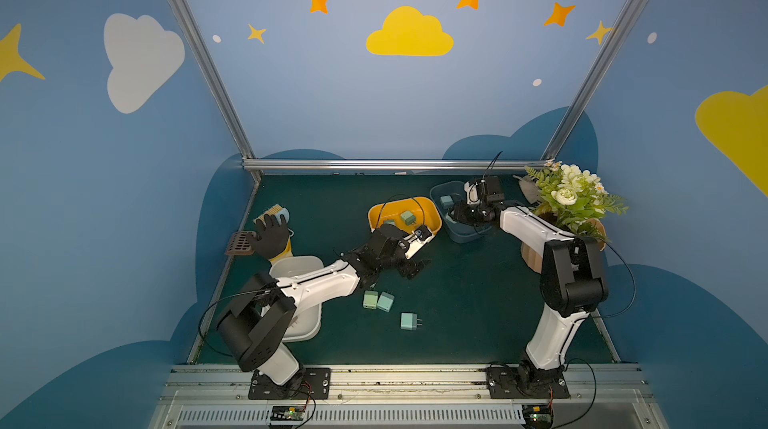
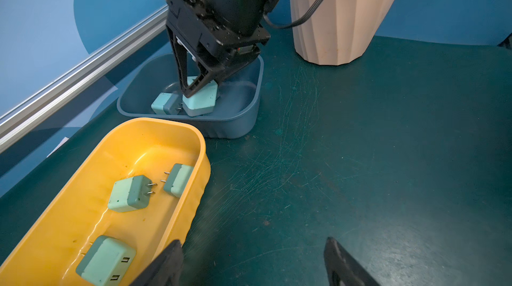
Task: Place the plugs by color into the storage box
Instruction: Place the plug in the storage box.
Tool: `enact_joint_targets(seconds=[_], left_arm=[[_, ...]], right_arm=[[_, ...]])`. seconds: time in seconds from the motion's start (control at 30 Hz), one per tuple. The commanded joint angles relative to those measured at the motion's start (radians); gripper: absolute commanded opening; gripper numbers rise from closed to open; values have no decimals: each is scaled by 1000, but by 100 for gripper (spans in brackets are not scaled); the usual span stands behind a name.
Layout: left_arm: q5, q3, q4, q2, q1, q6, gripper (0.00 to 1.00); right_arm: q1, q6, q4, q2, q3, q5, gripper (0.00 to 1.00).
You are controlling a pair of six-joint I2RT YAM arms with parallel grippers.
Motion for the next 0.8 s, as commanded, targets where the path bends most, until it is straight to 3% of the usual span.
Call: enact_joint_targets(seconds=[0.0,0.37,0.77], left_arm=[[8,-12,-36,-58,2,-5,80],[26,-56,-72,-115,3,57,82],[-25,-83,-109,-157,4,158,85]], right_arm=[[6,-17,-16,-71,-27,15,48],[-20,-23,-87,-34,10,0,51],[-5,-32,-83,-139,-47,20,51]])
